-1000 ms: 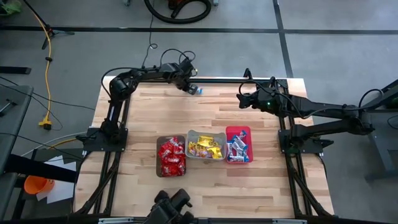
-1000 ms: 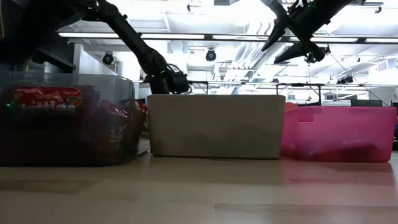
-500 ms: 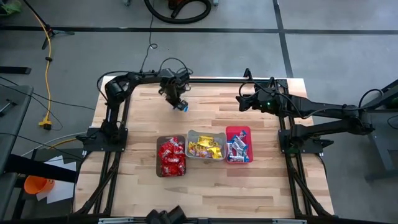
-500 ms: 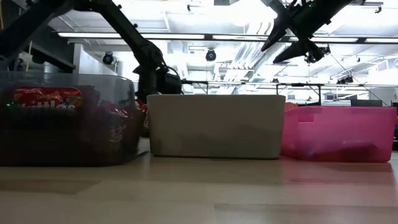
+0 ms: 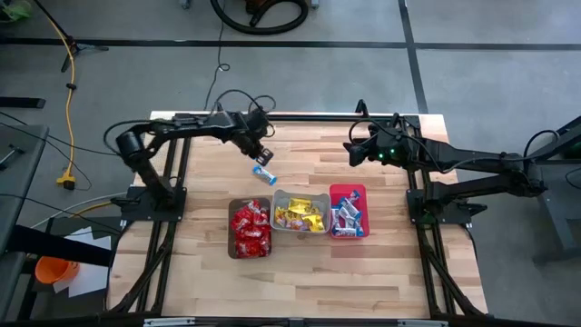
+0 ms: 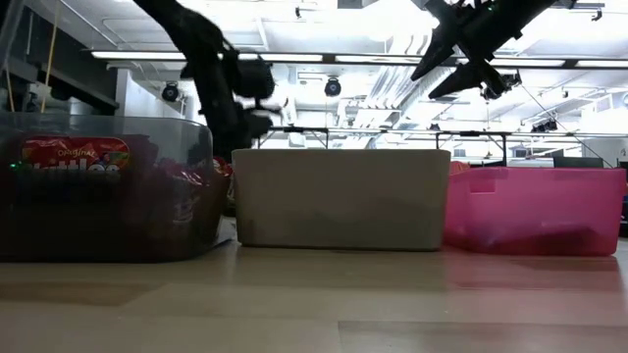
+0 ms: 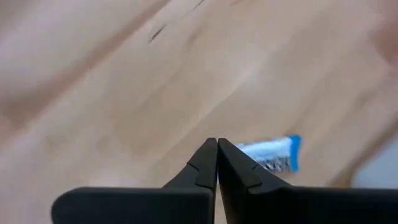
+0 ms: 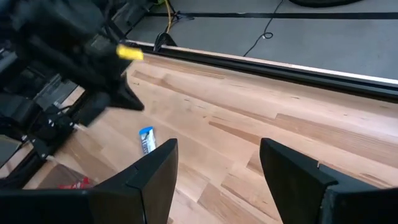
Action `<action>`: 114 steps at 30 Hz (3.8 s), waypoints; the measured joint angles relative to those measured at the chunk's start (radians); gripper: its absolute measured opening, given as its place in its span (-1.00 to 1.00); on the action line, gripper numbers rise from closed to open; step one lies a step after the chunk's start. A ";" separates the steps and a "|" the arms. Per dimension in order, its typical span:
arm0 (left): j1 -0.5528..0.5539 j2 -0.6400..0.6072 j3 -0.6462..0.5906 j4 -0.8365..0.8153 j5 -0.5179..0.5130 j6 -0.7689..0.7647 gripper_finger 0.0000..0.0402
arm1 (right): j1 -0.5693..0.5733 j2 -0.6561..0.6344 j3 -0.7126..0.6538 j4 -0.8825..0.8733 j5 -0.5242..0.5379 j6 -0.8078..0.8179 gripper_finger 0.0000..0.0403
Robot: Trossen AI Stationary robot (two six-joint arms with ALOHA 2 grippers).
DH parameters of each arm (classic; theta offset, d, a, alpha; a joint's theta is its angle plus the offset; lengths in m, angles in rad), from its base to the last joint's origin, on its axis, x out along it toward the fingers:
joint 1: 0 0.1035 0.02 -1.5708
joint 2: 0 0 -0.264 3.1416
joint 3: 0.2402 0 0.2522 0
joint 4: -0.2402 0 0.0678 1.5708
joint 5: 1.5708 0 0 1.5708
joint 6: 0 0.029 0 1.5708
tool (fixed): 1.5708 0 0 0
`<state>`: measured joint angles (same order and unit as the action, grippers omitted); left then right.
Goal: Sort candy
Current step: Put the white chocolate into the pink bin, then return to Home Position
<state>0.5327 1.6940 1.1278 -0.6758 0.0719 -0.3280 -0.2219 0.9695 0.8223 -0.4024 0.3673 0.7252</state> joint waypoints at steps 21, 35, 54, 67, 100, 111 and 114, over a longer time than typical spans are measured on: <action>-0.223 0.018 -0.005 -0.050 -0.128 1.021 -0.09 | 0.000 0.000 0.000 -0.016 -0.083 -0.025 0.10; -0.172 0.177 -0.001 0.025 -0.133 1.144 0.13 | -0.001 0.000 0.000 -0.030 -0.080 -0.027 0.10; -0.051 -0.057 0.023 -0.071 -0.055 0.978 -0.98 | 0.000 0.000 0.000 -0.059 -0.099 0.007 0.10; -0.188 -0.302 0.026 0.265 0.049 0.639 -1.00 | 0.000 -0.039 0.000 -0.017 -0.091 -0.097 0.10; -0.574 0.454 0.459 0.850 -0.051 0.470 -0.91 | -0.001 -0.186 0.000 0.097 -0.023 -0.123 0.10; -0.575 0.453 0.459 0.779 -0.056 0.360 -0.32 | -0.001 -0.186 0.000 0.097 -0.023 -0.148 0.10; -0.572 0.420 0.457 0.700 -0.048 0.331 -0.19 | -0.001 -0.186 0.000 0.097 -0.023 -0.150 0.10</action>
<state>-0.0388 2.1143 1.5852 0.0247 0.0241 0.0031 -0.2226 0.7834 0.8227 -0.3058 0.3439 0.5751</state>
